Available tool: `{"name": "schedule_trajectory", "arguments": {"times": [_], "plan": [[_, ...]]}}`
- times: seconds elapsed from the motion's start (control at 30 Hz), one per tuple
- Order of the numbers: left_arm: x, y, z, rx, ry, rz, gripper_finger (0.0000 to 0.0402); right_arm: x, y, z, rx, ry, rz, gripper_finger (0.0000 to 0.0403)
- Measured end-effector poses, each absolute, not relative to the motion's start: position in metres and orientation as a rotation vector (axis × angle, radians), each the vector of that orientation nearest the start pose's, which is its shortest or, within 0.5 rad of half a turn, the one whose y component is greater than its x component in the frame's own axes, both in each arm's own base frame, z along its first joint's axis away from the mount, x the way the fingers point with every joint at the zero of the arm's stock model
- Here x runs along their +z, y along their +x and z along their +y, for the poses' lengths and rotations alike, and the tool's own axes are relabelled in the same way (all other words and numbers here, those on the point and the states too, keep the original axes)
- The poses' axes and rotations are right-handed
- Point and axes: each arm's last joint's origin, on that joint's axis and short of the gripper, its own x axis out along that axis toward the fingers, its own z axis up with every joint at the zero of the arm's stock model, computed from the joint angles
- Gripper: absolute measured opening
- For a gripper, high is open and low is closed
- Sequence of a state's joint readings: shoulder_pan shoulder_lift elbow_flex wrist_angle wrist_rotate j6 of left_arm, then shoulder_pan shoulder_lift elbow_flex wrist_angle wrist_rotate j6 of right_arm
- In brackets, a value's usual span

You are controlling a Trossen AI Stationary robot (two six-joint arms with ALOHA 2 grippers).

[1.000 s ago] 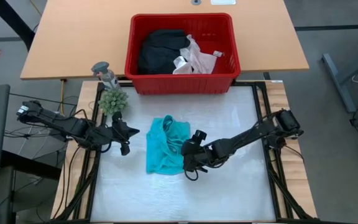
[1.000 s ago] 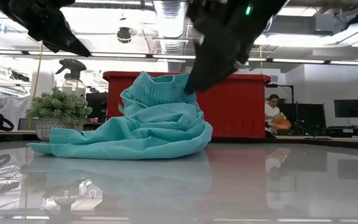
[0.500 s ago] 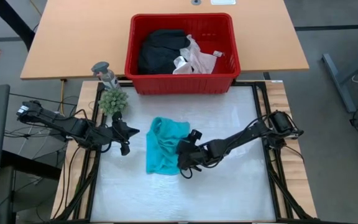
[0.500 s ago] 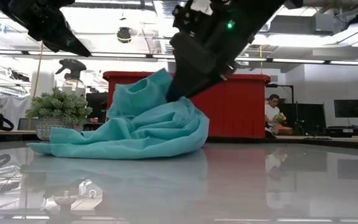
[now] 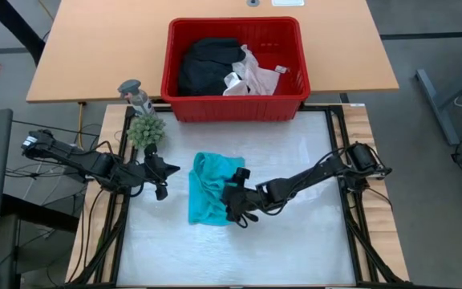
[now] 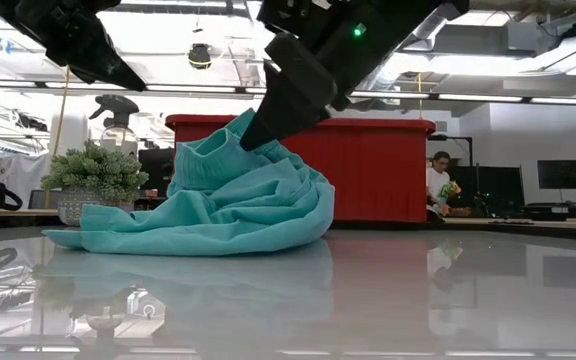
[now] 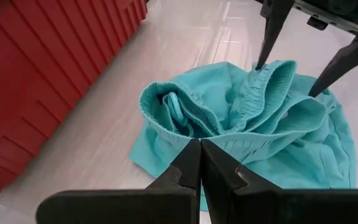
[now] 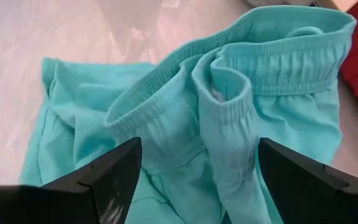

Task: Fold Laundry from Bin
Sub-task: Fold the blue shorts

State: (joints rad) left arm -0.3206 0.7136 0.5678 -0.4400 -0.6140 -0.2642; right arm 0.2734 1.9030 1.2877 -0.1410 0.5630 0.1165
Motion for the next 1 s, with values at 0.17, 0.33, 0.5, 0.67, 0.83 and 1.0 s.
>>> {"name": "schedule_trajectory", "arguments": {"times": [0.17,0.33,0.5,0.67,0.83,1.0], "plan": [[0.250,0.145,-0.031,0.351,0.008,0.481,0.0000,0.199,0.399,0.095,-0.311,-0.231,0.654,0.0340],[0.249,0.145,-0.031,0.353,0.010,0.491,0.0000,0.199,0.399,0.093,-0.290,-0.257,0.662,0.0340],[0.247,0.144,-0.030,0.356,0.014,0.504,0.0000,0.199,0.404,0.095,-0.246,-0.306,0.636,0.0340],[0.248,0.144,-0.030,0.357,0.012,0.503,0.0000,0.196,0.407,0.096,-0.236,-0.307,0.642,0.0332],[0.248,0.144,-0.030,0.358,0.012,0.502,0.0000,0.187,0.409,0.095,-0.239,-0.309,0.665,0.0306],[0.248,0.144,-0.030,0.359,0.012,0.501,0.0000,0.186,0.414,0.095,-0.250,-0.296,0.671,0.0251]]}}
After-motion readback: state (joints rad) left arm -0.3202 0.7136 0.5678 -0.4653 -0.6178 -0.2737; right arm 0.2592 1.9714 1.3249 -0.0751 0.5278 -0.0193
